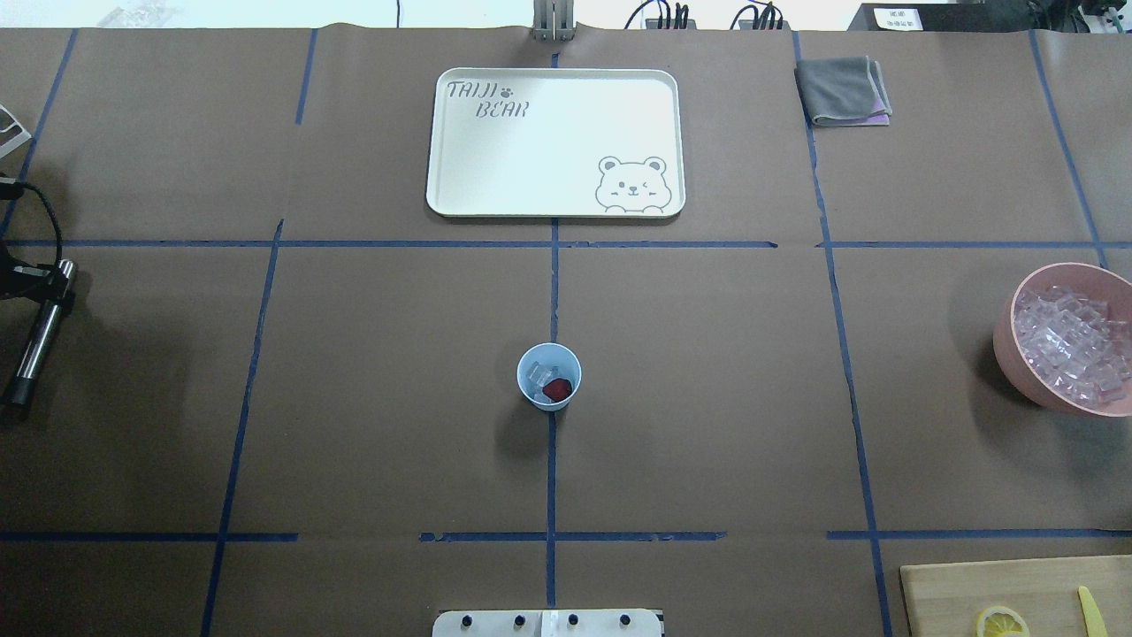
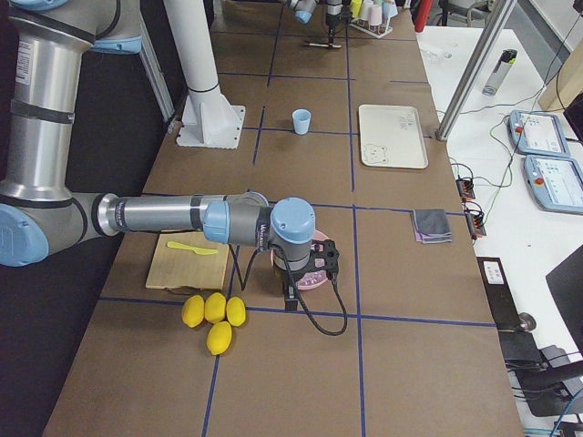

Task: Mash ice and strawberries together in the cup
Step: 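Lower the left gripper and grasp the steel muddler upright, then lift the muddler and carry it with the left gripper over the cup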

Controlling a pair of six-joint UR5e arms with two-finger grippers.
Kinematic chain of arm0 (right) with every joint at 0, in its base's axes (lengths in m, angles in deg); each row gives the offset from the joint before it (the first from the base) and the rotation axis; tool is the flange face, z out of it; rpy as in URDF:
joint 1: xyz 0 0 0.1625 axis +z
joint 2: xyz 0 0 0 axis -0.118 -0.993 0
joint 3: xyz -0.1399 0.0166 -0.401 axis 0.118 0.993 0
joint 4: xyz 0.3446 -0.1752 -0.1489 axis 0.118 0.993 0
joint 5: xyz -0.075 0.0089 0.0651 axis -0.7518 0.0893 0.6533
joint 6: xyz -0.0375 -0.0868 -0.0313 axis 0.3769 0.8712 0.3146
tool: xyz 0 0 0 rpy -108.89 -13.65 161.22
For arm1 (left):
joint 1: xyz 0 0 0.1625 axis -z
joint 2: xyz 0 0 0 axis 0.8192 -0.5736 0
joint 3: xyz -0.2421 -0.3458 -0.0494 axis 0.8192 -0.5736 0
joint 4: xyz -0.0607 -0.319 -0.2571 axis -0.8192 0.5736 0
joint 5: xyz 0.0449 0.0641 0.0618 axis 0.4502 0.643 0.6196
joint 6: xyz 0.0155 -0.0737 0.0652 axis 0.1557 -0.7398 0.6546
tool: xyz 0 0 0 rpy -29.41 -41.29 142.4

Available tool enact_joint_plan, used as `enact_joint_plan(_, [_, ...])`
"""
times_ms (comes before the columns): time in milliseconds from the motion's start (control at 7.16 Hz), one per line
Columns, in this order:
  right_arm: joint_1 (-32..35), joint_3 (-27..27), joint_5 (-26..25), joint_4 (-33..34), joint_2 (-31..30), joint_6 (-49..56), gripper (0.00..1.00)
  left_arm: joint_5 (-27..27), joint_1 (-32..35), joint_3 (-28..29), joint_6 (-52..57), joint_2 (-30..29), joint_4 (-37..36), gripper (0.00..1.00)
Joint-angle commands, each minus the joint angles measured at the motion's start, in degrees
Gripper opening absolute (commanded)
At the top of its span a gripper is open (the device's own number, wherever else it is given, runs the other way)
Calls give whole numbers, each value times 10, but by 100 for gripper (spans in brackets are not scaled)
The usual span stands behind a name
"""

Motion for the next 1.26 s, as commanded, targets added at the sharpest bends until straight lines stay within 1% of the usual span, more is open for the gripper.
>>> enact_joint_plan(0, [0, 0, 0, 0, 0, 0, 99, -1, -1, -65, 3, 0, -2, 0])
enact_joint_plan(279, [0, 0, 0, 1, 0, 0, 99, 12, -1, -141, 4, -4, 26, 0])
enact_joint_plan(419, [0, 1, 0, 1, 0, 0, 99, 9, -4, -154, 3, -31, 65, 0])
enact_joint_plan(559, [0, 1, 0, 0, 0, 0, 99, 7, -4, -167, -7, -55, 88, 0])
enact_joint_plan(698, [0, 2, 0, 0, 0, 0, 99, 7, -5, -181, -7, -60, 116, 0])
enact_joint_plan(838, [0, 2, 0, 1, -2, 0, 99, 8, -6, -184, -36, -71, 168, 0])
enact_joint_plan(978, [0, 1, 1, 1, -3, -1, 99, 12, -16, -179, -104, -81, 239, 0])
enact_joint_plan(1117, [0, 1, 2, 1, -4, -1, 99, 14, -56, -172, -132, -116, 283, 0])
